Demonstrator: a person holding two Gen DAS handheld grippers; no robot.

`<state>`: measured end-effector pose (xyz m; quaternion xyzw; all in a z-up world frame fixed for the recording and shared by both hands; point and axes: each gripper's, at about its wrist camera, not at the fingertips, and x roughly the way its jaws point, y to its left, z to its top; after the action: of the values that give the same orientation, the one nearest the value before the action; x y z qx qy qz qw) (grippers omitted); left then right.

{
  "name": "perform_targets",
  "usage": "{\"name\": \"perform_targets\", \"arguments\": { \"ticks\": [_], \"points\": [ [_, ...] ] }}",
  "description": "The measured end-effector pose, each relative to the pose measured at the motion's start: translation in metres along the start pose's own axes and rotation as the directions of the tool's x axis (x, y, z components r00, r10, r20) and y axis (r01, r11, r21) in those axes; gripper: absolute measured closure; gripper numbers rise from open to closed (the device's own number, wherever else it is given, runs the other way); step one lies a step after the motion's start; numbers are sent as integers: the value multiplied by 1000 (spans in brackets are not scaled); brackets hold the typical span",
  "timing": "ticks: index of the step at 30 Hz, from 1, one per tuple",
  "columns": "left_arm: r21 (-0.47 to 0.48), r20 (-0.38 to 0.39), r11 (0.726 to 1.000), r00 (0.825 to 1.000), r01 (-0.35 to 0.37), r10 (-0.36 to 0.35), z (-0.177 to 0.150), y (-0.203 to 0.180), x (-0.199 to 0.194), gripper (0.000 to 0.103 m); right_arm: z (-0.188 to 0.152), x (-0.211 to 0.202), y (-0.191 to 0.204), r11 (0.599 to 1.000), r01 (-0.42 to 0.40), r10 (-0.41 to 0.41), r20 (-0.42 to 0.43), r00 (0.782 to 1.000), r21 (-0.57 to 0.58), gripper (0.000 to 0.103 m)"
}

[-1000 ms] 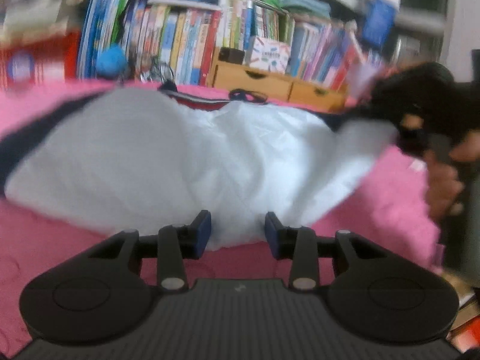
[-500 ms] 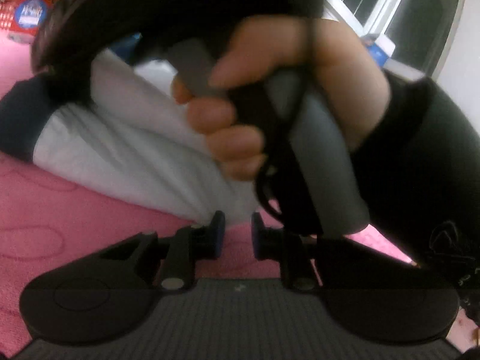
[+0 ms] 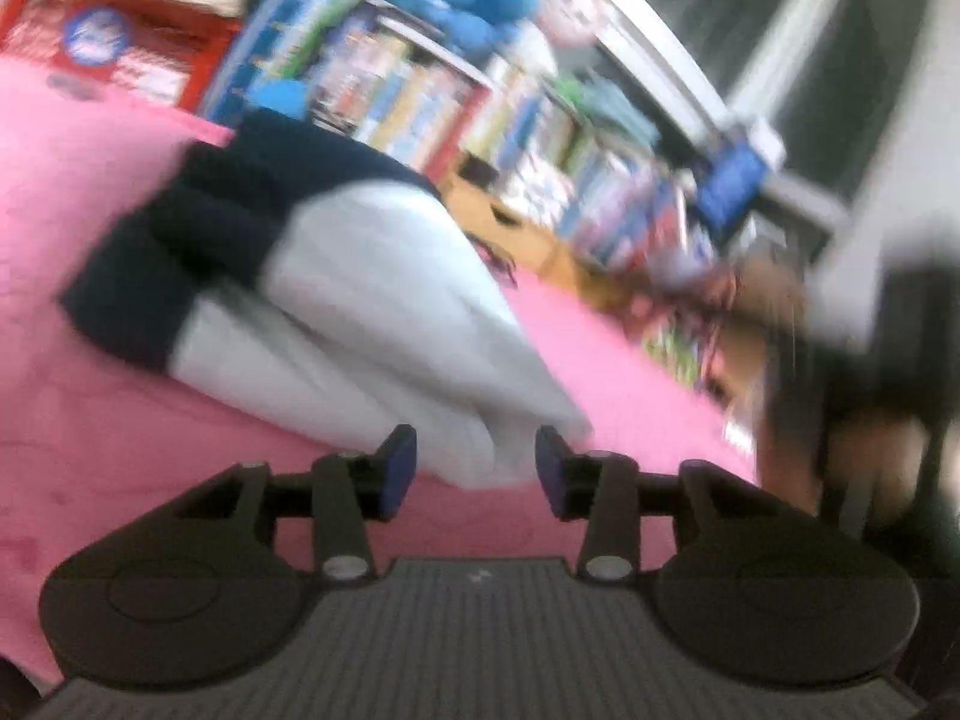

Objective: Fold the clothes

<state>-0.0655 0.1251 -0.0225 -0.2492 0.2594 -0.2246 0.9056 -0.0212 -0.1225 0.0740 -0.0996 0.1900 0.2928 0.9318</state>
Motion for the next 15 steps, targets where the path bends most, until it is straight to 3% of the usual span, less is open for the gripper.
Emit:
{"name": "perform_targets", "arguments": {
  "ticks": [3, 6, 10, 15],
  "points": [
    [34, 0, 991, 991, -133, 133, 11, -6, 7, 59, -22, 5, 11, 999, 47, -47, -25, 999, -9, 17],
    [109, -20, 961, 966, -253, 257, 16, -18, 21, 59, -38, 15, 25, 995, 96, -96, -41, 995, -15, 18],
    [105, -52, 957, 959, -271, 278, 16, -23, 29, 59, -60, 29, 44, 987, 160, -162, -61, 985, -25, 19],
    [177, -58, 925, 935, -335, 350, 13, -31, 35, 59, -69, 40, 47, 980, 199, -200, -79, 977, -23, 19]
  ]
}}
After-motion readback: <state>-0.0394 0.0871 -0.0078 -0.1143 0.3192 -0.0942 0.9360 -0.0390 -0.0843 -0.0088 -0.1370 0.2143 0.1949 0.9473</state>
